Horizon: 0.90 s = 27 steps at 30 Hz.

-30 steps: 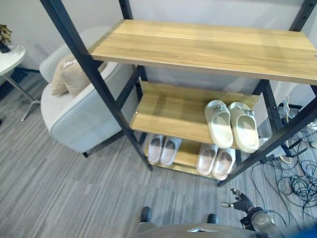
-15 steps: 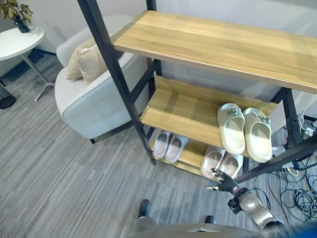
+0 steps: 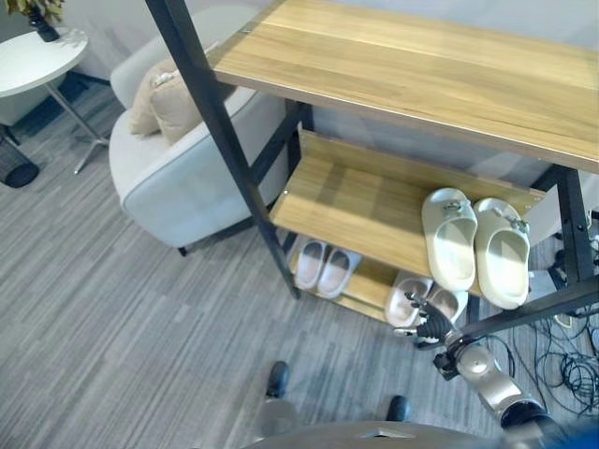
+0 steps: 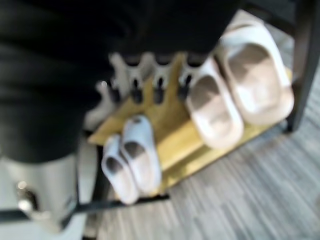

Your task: Arrange the slippers neatly on the shoe rack.

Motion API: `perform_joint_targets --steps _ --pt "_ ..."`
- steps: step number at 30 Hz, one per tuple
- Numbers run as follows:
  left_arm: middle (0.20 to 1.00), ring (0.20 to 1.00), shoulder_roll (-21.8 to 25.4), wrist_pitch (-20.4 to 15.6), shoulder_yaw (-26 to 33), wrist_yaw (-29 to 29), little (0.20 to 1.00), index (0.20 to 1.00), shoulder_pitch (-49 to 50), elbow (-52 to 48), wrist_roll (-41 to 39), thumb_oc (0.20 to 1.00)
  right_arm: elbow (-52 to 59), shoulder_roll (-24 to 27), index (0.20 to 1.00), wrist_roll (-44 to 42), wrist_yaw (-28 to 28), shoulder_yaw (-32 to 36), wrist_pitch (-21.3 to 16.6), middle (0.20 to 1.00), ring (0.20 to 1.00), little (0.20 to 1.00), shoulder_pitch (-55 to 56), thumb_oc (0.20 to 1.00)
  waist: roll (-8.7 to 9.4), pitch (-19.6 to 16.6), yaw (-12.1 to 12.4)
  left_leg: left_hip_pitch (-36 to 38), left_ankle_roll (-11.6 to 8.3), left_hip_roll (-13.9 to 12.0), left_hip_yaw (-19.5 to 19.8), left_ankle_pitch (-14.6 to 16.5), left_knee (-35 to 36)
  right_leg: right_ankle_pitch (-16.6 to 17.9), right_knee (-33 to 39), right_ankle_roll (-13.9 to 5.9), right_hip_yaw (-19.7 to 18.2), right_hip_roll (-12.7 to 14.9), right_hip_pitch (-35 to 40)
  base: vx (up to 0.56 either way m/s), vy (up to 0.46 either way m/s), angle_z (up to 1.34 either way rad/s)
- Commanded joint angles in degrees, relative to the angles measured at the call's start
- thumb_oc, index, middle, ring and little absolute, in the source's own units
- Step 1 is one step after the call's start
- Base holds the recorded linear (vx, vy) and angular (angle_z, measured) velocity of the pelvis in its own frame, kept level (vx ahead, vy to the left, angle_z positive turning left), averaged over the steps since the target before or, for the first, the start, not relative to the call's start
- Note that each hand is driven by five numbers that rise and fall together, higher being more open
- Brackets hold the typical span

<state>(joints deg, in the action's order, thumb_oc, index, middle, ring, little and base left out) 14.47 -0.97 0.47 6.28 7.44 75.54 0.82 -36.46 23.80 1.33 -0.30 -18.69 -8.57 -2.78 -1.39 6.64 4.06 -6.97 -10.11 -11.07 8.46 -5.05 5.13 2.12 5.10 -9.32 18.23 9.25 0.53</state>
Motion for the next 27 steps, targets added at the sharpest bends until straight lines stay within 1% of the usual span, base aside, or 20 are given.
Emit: perform_joint_targets --steps 1,6,20,27 --pt "1.0 1.0 1.5 -0.3 -1.8 -0.5 1.0 1.0 -2.5 3.4 1.3 1.0 6.0 1.9 1.0 -1.5 -1.2 0.7 -3.7 1.0 1.0 1.0 -0.8 1.0 0.53 -0.9 0.8 -2.4 0.74 -1.1 1.0 -0.5 -0.1 -1.4 -7.5 -3.71 0.5 4.2 -3.3 0.0 0.0 0.0" --pt "1.0 1.0 1.4 -0.4 -2.1 -0.8 1.0 1.0 -2.5 3.2 1.5 1.0 9.3 2.9 1.0 -2.5 -1.0 1.5 -4.3 1.0 1.0 1.0 -1.1 1.0 0.44 -0.7 0.7 -2.7 0.71 -1.2 1.1 -0.6 -0.1 -1.4 -7.5 -3.71 0.5 4.2 -3.5 0.0 0.0 0.0" --pt "1.0 1.0 0.8 -0.5 -3.2 -2.0 1.0 1.0 -2.5 3.5 2.5 1.0 14.1 4.4 1.0 -3.7 -1.1 4.6 -4.7 1.0 1.0 1.0 -1.0 1.0 -0.09 -0.9 0.1 -2.7 0.83 -1.2 0.9 -0.4 -0.1 -1.5 -7.7 -3.61 0.1 4.1 -3.8 0.0 0.0 0.0" --pt "1.0 1.0 0.6 -0.4 -3.5 -2.9 1.0 1.0 -2.4 3.7 3.1 1.0 16.1 5.1 1.0 -5.2 0.4 5.9 -4.5 1.0 1.0 1.0 0.2 1.0 -0.19 -1.0 -0.5 -2.4 0.85 -1.1 0.7 -0.3 -0.1 -1.5 -7.9 -3.57 -0.2 4.1 -3.9 0.0 0.0 0.0"
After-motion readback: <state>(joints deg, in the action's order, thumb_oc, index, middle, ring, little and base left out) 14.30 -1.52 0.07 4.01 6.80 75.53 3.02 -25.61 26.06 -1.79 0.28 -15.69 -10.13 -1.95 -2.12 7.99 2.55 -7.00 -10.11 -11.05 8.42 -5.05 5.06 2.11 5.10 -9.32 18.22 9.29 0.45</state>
